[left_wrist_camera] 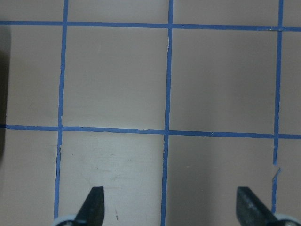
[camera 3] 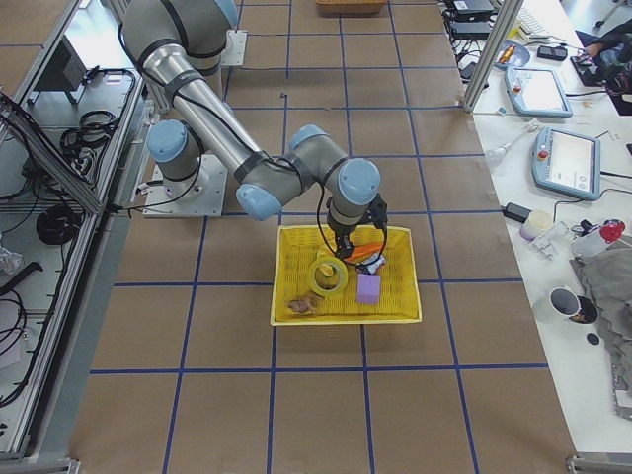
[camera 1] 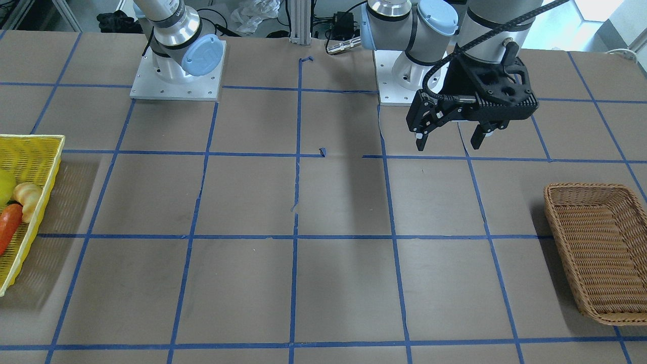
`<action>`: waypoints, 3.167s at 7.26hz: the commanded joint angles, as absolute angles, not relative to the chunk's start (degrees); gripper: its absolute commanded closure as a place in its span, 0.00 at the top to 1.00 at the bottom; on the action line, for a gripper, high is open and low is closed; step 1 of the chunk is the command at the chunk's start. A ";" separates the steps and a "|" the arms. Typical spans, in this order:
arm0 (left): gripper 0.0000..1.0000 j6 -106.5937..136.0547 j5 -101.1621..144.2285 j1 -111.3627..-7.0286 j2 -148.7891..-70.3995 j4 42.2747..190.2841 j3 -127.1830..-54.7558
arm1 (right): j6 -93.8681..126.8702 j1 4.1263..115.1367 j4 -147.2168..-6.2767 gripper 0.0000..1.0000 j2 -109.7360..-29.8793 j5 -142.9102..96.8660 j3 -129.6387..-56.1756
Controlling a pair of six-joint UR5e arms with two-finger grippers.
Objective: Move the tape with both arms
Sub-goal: 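Reach the right gripper down beside the yellow basket toward the tape roll, then grasp the yellow tape roll with the right gripper and lift, then carry the tape roll to the table center and release it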
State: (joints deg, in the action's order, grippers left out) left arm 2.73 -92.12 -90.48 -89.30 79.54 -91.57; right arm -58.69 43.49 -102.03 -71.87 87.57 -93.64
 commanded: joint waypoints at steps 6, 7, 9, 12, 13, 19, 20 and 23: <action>1.00 2.72 -92.11 -90.53 -89.30 79.54 -91.58 | -55.39 40.96 -106.17 0.28 -64.69 87.98 -95.54; 1.00 2.72 -92.11 -90.53 -89.30 79.54 -91.58 | -55.55 40.96 -106.17 0.08 -64.69 89.81 -95.54; 1.00 2.72 -92.20 -90.53 -89.30 79.54 -91.58 | -55.02 40.96 -105.30 0.00 -65.39 90.70 -94.93; 1.00 2.72 -92.11 -90.53 -89.30 79.54 -91.58 | -54.50 43.66 -97.69 0.00 -77.03 87.21 -94.83; 1.00 2.72 -92.11 -90.53 -89.30 79.54 -91.58 | -50.32 47.42 -94.51 0.00 -80.91 86.84 -94.75; 1.00 2.64 -92.02 -90.44 -89.30 79.54 -91.58 | 2.74 90.82 -104.89 0.00 -78.69 86.13 -94.13; 1.00 2.64 -92.02 -90.44 -89.30 79.54 -91.58 | 8.29 95.49 -107.64 0.00 -77.27 85.96 -94.22; 1.00 2.64 -92.02 -90.44 -89.30 79.54 -91.58 | 25.17 106.75 -118.70 0.00 -66.39 85.96 -91.33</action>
